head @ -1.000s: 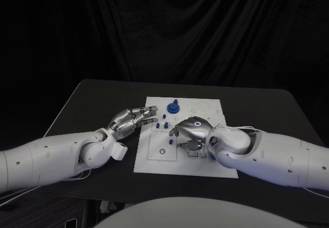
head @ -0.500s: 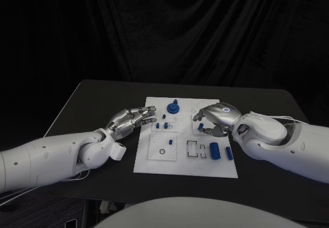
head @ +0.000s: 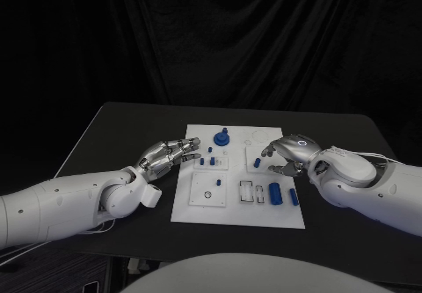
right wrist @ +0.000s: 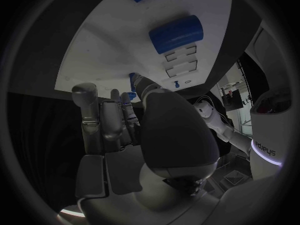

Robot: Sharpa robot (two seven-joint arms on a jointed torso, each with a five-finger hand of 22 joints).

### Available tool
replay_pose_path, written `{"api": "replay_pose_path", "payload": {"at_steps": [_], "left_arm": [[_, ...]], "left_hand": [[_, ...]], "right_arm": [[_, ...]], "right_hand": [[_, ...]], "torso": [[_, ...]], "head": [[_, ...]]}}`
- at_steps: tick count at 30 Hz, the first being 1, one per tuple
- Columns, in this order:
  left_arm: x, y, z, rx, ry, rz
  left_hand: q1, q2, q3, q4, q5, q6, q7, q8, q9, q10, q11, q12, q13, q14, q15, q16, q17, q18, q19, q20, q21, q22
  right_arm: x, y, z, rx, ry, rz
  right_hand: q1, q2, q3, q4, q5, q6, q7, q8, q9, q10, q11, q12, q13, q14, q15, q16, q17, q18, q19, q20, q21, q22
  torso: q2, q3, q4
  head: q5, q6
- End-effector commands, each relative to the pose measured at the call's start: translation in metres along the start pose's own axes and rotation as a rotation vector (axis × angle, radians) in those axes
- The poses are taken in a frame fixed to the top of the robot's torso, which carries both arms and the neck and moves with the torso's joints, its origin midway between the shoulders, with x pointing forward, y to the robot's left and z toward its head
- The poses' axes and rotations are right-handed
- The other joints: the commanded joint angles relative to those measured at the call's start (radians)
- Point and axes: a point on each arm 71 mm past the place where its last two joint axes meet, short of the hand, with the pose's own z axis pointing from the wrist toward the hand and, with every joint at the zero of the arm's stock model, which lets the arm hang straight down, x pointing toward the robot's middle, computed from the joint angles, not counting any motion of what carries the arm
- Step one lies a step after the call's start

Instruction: Assemble the parts on the task board

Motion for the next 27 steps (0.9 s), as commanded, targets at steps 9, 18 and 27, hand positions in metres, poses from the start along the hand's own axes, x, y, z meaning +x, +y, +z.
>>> {"api": "replay_pose_path", "payload": {"at_steps": [9,18,27], "left_arm": [[0.002,-0.003,-0.001,0.076,0.004,-0.014],[0.002,-0.001,-0.001,0.073,0.005,-0.017],[0.002,0.000,-0.002,0.069,0.006,-0.020]], "left_hand": [[-0.012,0.001,0.011,0.000,0.006,0.003,0.003,0.005,0.001,-0.003,0.008,0.003,0.000,0.006,0.002,0.004,0.001,-0.008,0.008,0.000,0.003,0.000],[-0.011,0.001,0.013,-0.001,0.007,0.003,0.003,0.005,0.001,-0.004,0.008,0.003,0.000,0.006,0.001,0.004,0.001,-0.008,0.008,0.000,0.003,0.000],[-0.011,0.000,0.019,-0.003,0.008,0.002,0.003,0.005,0.000,-0.004,0.009,0.003,0.000,0.005,0.001,0.004,0.001,-0.008,0.009,0.000,0.003,-0.001]], "right_arm": [[0.004,-0.006,0.008,0.029,-0.024,0.006],[0.012,-0.003,0.015,0.017,-0.025,0.020],[0.018,0.006,0.023,-0.007,-0.036,0.063]], "right_hand": [[0.007,-0.002,0.002,0.010,-0.009,-0.009,0.003,-0.014,-0.011,0.020,-0.002,-0.004,-0.006,0.006,0.000,0.005,-0.001,-0.002,0.010,-0.004,0.002,0.089],[-0.001,0.000,-0.004,0.032,-0.037,0.003,0.032,-0.013,-0.025,0.057,-0.006,-0.001,-0.017,0.015,-0.002,0.014,0.005,-0.006,0.025,-0.006,0.024,0.095],[0.008,0.006,0.003,0.038,-0.030,0.020,0.039,-0.008,-0.031,0.088,-0.011,-0.001,-0.024,0.024,-0.007,0.024,0.015,-0.009,0.035,-0.009,0.040,0.098]], "torso": [[0.000,0.0019,0.0013],[0.000,0.0006,0.0024],[-0.001,0.0004,0.0031]], "head": [[-0.005,0.000],[-0.004,0.000],[-0.005,0.000]]}}
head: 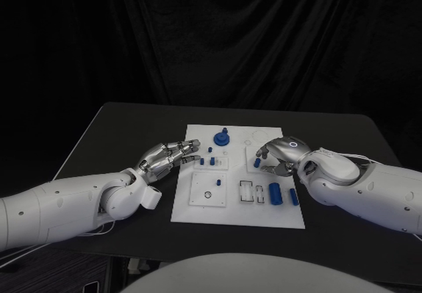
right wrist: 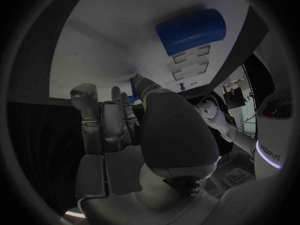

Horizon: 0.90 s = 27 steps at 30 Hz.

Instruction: Assemble the parts on the task board

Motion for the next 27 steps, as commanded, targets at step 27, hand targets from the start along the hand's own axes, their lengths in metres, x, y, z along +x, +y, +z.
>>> {"api": "replay_pose_path", "payload": {"at_steps": [27], "left_arm": [[0.0026,-0.0015,0.0008,0.074,0.009,-0.018]], "left_hand": [[-0.011,-0.002,0.017,-0.005,0.006,-0.001,0.004,0.005,0.000,-0.002,0.007,0.002,0.000,0.004,0.001,0.004,0.001,-0.009,0.009,0.000,0.003,-0.003]], "right_arm": [[-0.0035,0.0079,0.0034,-0.051,-0.089,0.040]], "right_hand": [[0.064,0.025,0.054,-0.026,0.085,0.183,-0.029,0.090,0.034,0.133,-0.031,-0.009,-0.032,0.029,-0.028,0.026,0.023,-0.017,0.036,-0.028,0.063,0.112]], "torso": [[0.001,-0.0007,-0.0005]], "head": [[0.003,0.000]]}}
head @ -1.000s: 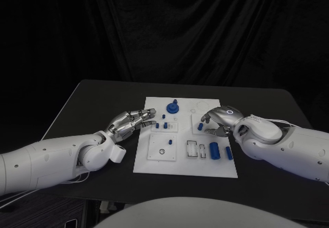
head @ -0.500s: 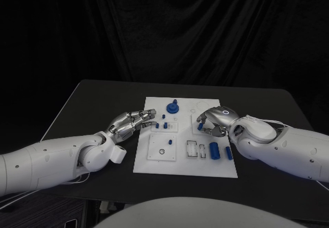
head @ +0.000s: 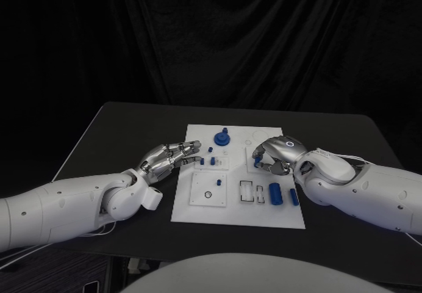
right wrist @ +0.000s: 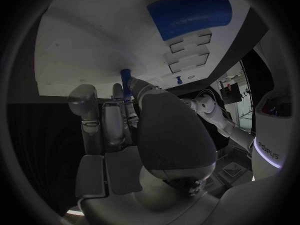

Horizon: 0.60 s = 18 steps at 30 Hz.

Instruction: Assemble the parts on the task board

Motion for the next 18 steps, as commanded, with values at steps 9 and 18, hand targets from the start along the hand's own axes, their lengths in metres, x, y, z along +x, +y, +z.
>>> {"api": "replay_pose_path", "payload": {"at_steps": [9,18], "left_arm": [[0.001,-0.004,-0.001,0.077,0.007,-0.016],[0.000,-0.004,-0.001,0.075,0.002,-0.013]], "left_hand": [[-0.013,-0.003,0.013,-0.001,0.007,0.005,0.006,0.007,0.001,-0.001,0.011,0.006,0.000,0.004,0.001,0.004,0.001,-0.009,0.010,0.000,0.003,-0.002],[-0.013,-0.004,0.015,-0.001,0.007,0.005,0.006,0.007,0.002,0.000,0.012,0.008,0.000,0.005,0.001,0.005,0.001,-0.009,0.011,0.000,0.003,0.000]], "right_arm": [[-0.004,-0.001,-0.005,0.000,-0.048,0.023],[-0.017,0.003,-0.013,-0.001,-0.071,0.037]], "right_hand": [[0.007,0.003,-0.013,-0.024,0.010,0.061,-0.020,0.047,0.049,0.050,-0.017,0.002,-0.002,0.006,-0.016,0.002,-0.001,-0.017,0.006,-0.015,0.009,0.112],[0.010,0.001,-0.017,-0.030,0.001,0.069,-0.024,0.057,0.065,0.064,-0.022,-0.001,-0.004,0.007,-0.020,0.001,-0.001,-0.017,0.006,-0.019,0.009,0.111]], "torso": [[-0.002,0.0007,-0.0025],[-0.003,0.0008,-0.0022]], "head": [[0.004,0.000],[0.009,0.000]]}}
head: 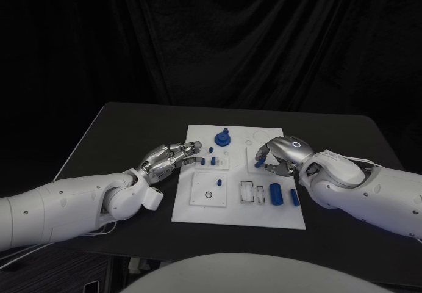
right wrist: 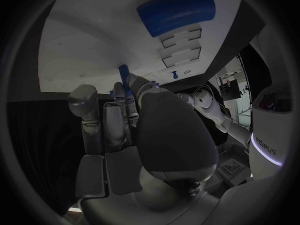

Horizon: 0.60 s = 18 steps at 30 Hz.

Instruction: Assemble the parts on the task board

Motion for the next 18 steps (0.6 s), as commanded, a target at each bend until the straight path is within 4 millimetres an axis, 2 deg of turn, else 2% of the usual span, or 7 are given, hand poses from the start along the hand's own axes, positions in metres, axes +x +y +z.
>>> {"api": "replay_pose_path", "payload": {"at_steps": [1,8,18], "left_arm": [[0.001,-0.005,0.000,0.078,0.004,-0.012],[0.000,-0.005,-0.001,0.077,0.001,-0.010],[0.000,-0.005,0.000,0.080,0.000,-0.008]], "left_hand": [[-0.008,0.002,0.005,0.000,0.003,0.002,0.003,0.003,0.002,0.001,0.006,0.003,0.000,0.005,0.001,0.005,0.001,-0.009,0.004,0.000,0.003,0.000],[-0.011,-0.002,0.011,0.000,0.003,0.005,0.004,0.005,0.002,0.005,0.010,0.011,0.002,0.005,-0.001,0.006,0.002,-0.009,0.005,0.000,0.004,-0.001],[-0.015,-0.005,0.016,0.001,0.002,0.005,0.005,0.005,0.002,0.008,0.014,0.015,0.002,0.003,-0.004,0.005,0.001,-0.009,0.004,0.000,0.003,-0.005]], "right_arm": [[-0.011,0.003,-0.001,0.004,-0.041,0.008],[-0.027,0.018,-0.010,-0.028,-0.038,0.024],[-0.028,0.056,-0.010,-0.122,0.030,0.024]], "right_hand": [[-0.005,0.010,-0.001,-0.007,-0.004,0.007,0.001,0.007,0.036,0.010,-0.004,-0.002,-0.001,0.000,-0.006,0.001,-0.001,-0.017,-0.001,-0.005,0.005,0.112],[-0.007,0.008,-0.003,-0.007,-0.010,0.008,0.000,0.009,0.040,0.013,-0.005,-0.004,-0.002,0.001,-0.007,0.002,0.000,-0.018,-0.001,-0.006,0.005,0.112],[-0.006,0.009,-0.007,-0.010,-0.012,0.024,-0.008,0.022,0.062,0.039,-0.013,-0.008,-0.005,0.004,-0.014,0.005,0.005,-0.017,-0.001,-0.011,0.000,0.111]], "torso": [[0.000,0.0001,-0.0002],[-0.001,-0.0007,0.0013],[0.000,-0.0010,0.0018]], "head": [[0.003,0.000],[0.008,0.000],[0.017,0.000]]}}
